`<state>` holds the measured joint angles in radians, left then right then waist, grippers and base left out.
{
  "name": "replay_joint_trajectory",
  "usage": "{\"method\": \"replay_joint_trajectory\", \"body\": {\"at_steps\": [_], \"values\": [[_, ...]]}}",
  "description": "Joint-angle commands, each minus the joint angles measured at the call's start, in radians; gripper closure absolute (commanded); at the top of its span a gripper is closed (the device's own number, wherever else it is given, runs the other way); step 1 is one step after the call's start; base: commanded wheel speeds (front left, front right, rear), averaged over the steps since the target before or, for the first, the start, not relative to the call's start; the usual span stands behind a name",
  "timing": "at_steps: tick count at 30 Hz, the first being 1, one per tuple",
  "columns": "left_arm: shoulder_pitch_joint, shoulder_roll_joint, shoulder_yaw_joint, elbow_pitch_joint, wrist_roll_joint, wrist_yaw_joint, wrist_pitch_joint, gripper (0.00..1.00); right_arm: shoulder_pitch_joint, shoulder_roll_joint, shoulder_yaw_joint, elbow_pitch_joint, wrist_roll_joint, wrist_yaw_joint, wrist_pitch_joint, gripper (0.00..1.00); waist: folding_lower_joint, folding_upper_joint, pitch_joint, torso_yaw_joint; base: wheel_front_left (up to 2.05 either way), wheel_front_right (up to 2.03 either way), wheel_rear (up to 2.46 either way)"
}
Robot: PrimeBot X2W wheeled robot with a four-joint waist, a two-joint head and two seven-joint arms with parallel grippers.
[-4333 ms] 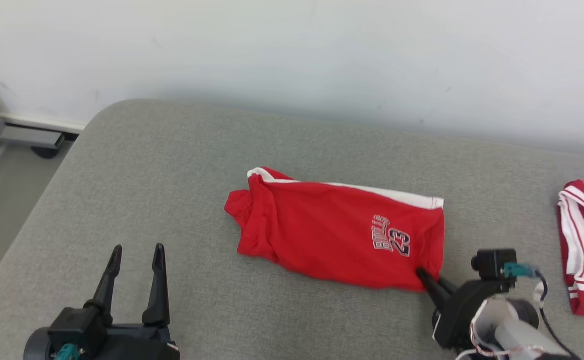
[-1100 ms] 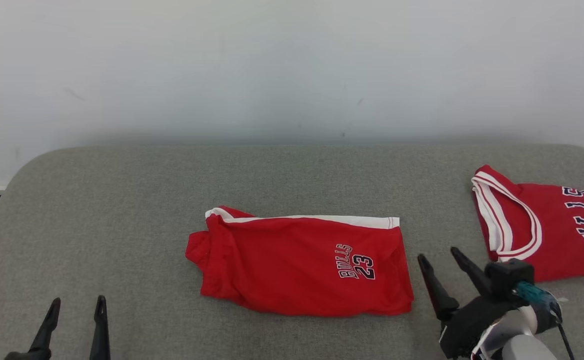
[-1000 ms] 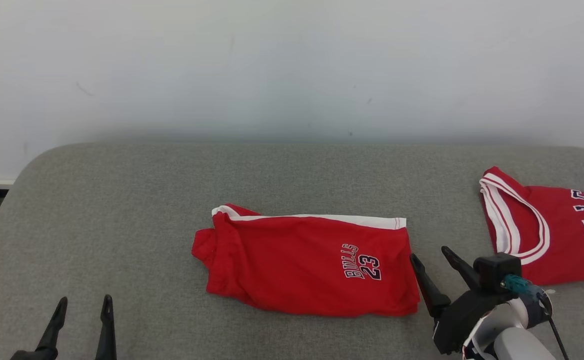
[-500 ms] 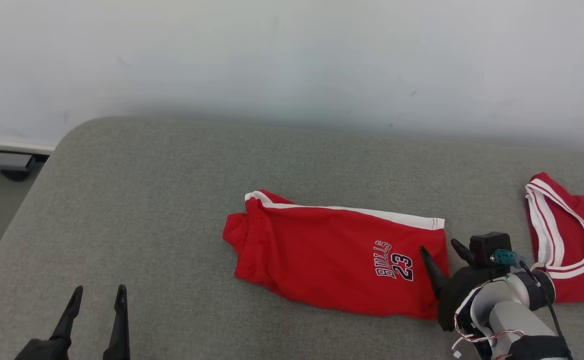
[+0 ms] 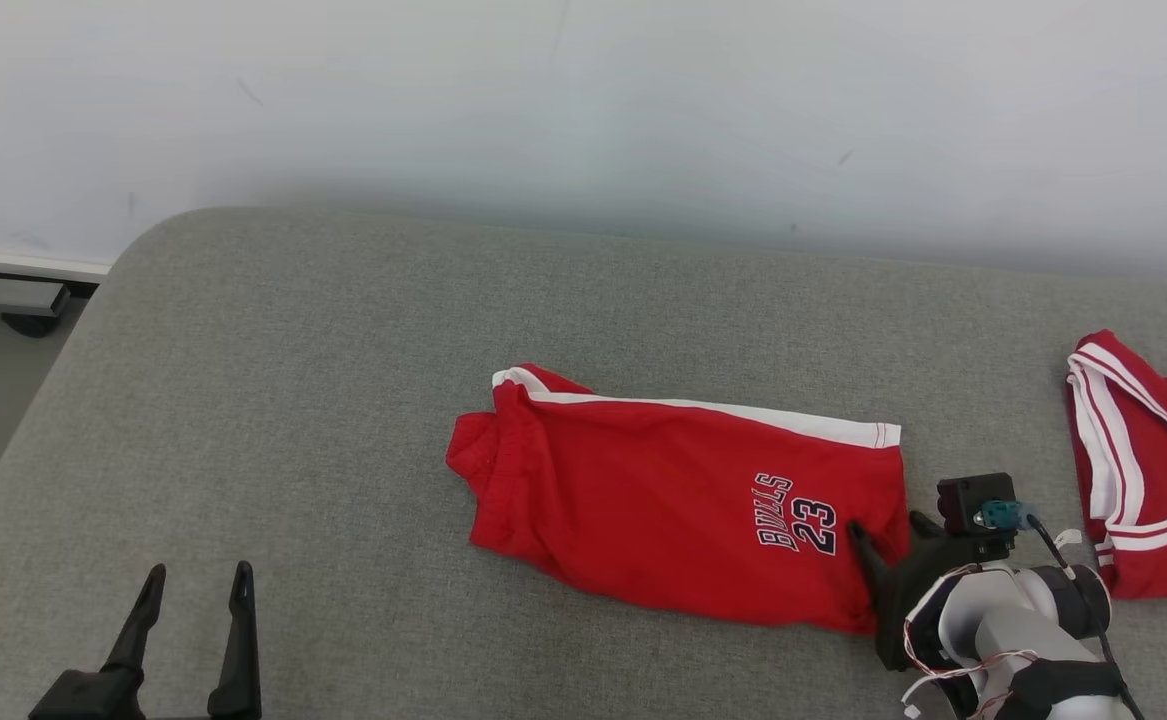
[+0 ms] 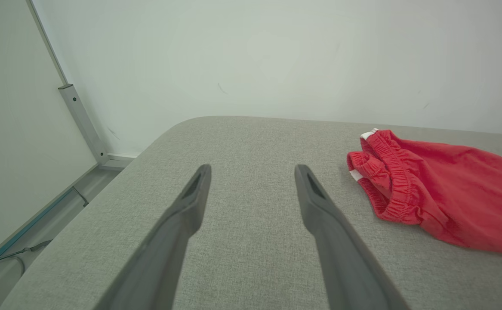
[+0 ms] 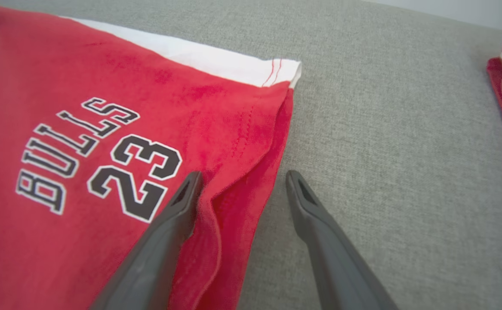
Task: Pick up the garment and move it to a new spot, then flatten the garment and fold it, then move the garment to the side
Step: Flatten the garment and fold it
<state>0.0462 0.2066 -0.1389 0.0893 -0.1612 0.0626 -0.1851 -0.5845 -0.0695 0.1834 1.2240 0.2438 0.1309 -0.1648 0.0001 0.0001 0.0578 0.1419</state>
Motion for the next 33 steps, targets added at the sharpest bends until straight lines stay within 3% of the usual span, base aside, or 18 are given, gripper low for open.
{"method": "replay_joint_trajectory", "body": {"at_steps": [1,8,10,13,14,15,18,33], "values": [[-0.013,0.003,-0.001,0.004,-0.009,0.004,-0.002,0.00,-0.009,0.004,0.004,0.011,0.017,-0.001,0.019,0.00,-0.0001,-0.0001,-0.001,-0.001,0.00,0.00,0.00],[-0.019,0.008,-0.007,0.015,-0.014,0.003,-0.008,0.00,-0.008,0.019,0.070,-0.006,0.114,-0.001,0.082,0.00,-0.0001,-0.0001,-0.003,-0.001,0.00,0.00,0.00],[-0.021,0.010,-0.010,0.017,-0.015,0.003,-0.007,0.00,0.005,0.021,0.096,-0.017,0.157,-0.001,0.114,0.37,-0.0001,-0.0001,-0.006,0.002,0.00,0.00,0.00],[-0.020,0.012,-0.014,0.018,-0.016,0.006,-0.002,0.00,0.023,0.021,0.148,-0.046,0.217,-0.001,0.164,0.64,-0.0001,-0.0001,-0.011,0.007,0.00,0.00,0.00],[-0.018,0.012,-0.015,0.018,-0.016,0.007,-0.002,0.00,0.025,0.020,0.160,-0.046,0.230,-0.001,0.179,0.87,-0.0001,-0.0001,-0.014,0.007,0.00,0.00,0.00],[-0.016,0.013,-0.015,0.019,-0.017,0.006,-0.001,0.00,0.025,0.020,0.170,-0.044,0.244,-0.001,0.195,1.00,-0.0001,-0.0001,-0.016,0.007,0.00,0.00,0.00],[-0.006,0.015,-0.015,0.022,-0.022,0.007,-0.004,0.00,0.017,0.017,0.193,-0.057,0.279,-0.001,0.214,1.00,-0.0001,-0.0001,-0.024,0.006,0.00,0.00,0.00],[0.016,0.021,-0.022,0.014,-0.032,0.019,-0.004,0.00,-0.016,-0.122,0.273,-0.130,0.413,-0.001,0.191,1.00,-0.0001,-0.0001,-0.042,-0.020,0.00,0.00,0.00]]}}
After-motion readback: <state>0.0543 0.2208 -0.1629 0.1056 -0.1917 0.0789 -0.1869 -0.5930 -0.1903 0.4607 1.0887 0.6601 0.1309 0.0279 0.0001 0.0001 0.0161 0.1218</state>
